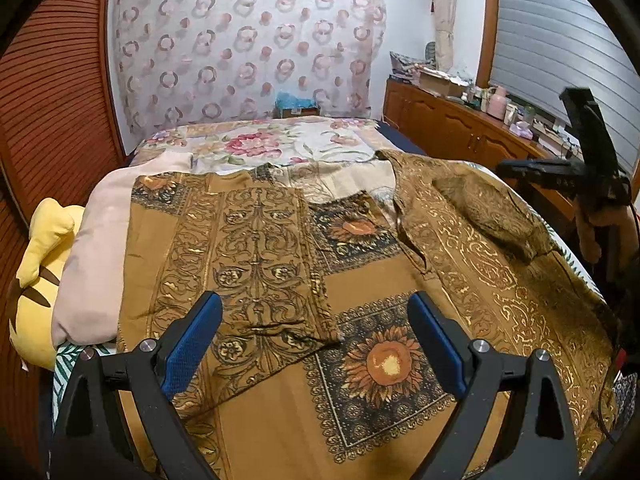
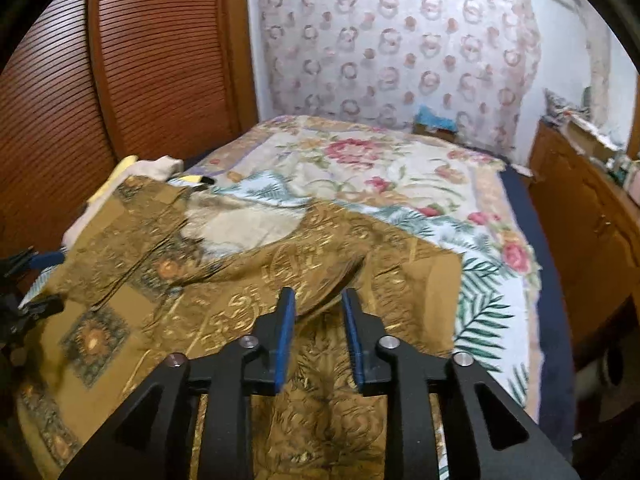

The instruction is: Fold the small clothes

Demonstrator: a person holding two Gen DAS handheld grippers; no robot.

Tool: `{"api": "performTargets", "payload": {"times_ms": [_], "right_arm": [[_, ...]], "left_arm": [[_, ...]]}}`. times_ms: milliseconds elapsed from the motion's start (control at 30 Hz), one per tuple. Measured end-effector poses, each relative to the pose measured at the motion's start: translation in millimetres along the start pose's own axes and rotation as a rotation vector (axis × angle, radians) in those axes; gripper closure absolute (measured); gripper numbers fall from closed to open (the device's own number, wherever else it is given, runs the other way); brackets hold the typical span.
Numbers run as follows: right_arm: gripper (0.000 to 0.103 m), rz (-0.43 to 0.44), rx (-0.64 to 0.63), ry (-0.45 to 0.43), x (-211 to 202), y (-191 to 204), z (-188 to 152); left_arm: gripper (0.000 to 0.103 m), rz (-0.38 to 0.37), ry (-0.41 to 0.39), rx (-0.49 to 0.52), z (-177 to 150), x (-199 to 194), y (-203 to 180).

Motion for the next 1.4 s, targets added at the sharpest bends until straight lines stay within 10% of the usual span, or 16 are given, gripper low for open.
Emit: {"api": "performTargets", "payload": {"times_ms": [300, 800, 1167, 1400], "right_arm": [[0.064, -0.115, -0.005, 0.041, 6.2, -28.0, -12.1], [0.055, -0.044, 0.021, 0.131, 58.0, -38.0, -33.5], [0.046, -0.058, -0.009, 0.132, 58.4, -32.1, -36.9], [0.045, -0.055, -0.007, 0.130, 57.2, -31.0, -37.4]], "left_arm": [[0.009, 0.062, -0.062, -0.017, 11.4, -7.0, 25.1], [0.009, 0.061, -0.054, -0.052, 32.6, -6.7, 91.6], [0.046, 0.079, 0.009, -0.070, 48.8, 24.8, 132.7], [0.051, 0.106, 0.061, -0.112, 59.5, 53.6, 160.3]]}}
Point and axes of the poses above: each gripper's, at about its wrist camera, not at the fingertips, and x roughly the way its jaws point, y to its left, z to its top, the point moved 9 cm from there along x, roughly the way its jaws point, and after that the axes turned 8 degrees about y, right-handed, at the moved point
